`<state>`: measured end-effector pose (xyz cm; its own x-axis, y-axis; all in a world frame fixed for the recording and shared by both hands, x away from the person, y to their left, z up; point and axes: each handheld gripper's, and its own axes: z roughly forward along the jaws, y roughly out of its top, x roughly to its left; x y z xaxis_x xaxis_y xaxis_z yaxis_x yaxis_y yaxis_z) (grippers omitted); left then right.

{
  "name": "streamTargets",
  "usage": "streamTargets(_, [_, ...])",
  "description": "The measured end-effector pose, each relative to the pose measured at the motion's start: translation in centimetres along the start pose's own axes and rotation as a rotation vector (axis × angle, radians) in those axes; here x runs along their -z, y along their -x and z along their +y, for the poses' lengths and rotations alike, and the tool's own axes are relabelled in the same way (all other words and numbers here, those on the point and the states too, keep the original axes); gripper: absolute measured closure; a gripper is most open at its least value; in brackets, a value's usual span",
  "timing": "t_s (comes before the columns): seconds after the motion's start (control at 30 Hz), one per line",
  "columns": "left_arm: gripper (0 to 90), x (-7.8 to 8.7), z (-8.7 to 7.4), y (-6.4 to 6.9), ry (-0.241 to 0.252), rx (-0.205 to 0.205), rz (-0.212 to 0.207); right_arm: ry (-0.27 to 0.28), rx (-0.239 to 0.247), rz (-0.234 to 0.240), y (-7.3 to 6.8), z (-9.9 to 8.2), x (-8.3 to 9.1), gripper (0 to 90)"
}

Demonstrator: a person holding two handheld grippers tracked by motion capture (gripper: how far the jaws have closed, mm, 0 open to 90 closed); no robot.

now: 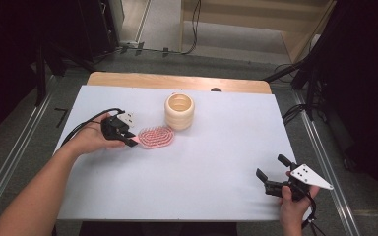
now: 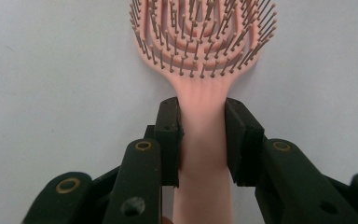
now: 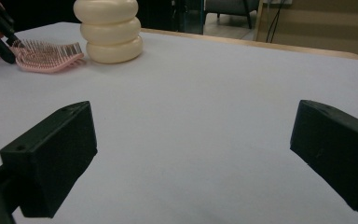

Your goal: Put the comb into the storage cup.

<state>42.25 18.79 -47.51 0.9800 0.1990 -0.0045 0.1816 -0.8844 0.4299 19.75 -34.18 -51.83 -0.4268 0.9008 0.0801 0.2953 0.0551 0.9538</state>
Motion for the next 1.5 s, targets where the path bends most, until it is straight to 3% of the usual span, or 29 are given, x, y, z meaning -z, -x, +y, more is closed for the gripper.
streamTargets(0.5, [70.3, 0.9, -0.7, 1.6, 0.072, 0.02, 0.012, -0.015, 0.021, 0.005, -0.3, 0.2, 0.0, 0.0])
streamTargets(0.9, [70.4, 2.2, -0.8, 2.5, 0.169, 0.045, 0.025, -0.008, 0.007, 0.007, -0.3, 0.4, 0.3, 0.0])
streamTargets(1.07, [70.3, 2.6, -0.7, 2.7, 0.218, 0.055, 0.028, -0.006, -0.01, 0.036, -0.7, 0.8, 0.2, 0.0])
streamTargets(1.23, [70.3, 2.7, -0.7, 3.4, 0.23, 0.052, 0.046, -0.005, 0.001, 0.057, -1.3, 1.5, -0.1, 0.0])
streamTargets(1.5, [70.3, 2.8, -1.0, 4.5, 0.289, 0.056, 0.048, -0.011, 0.01, 0.137, -3.2, 2.9, -1.0, 0.0])
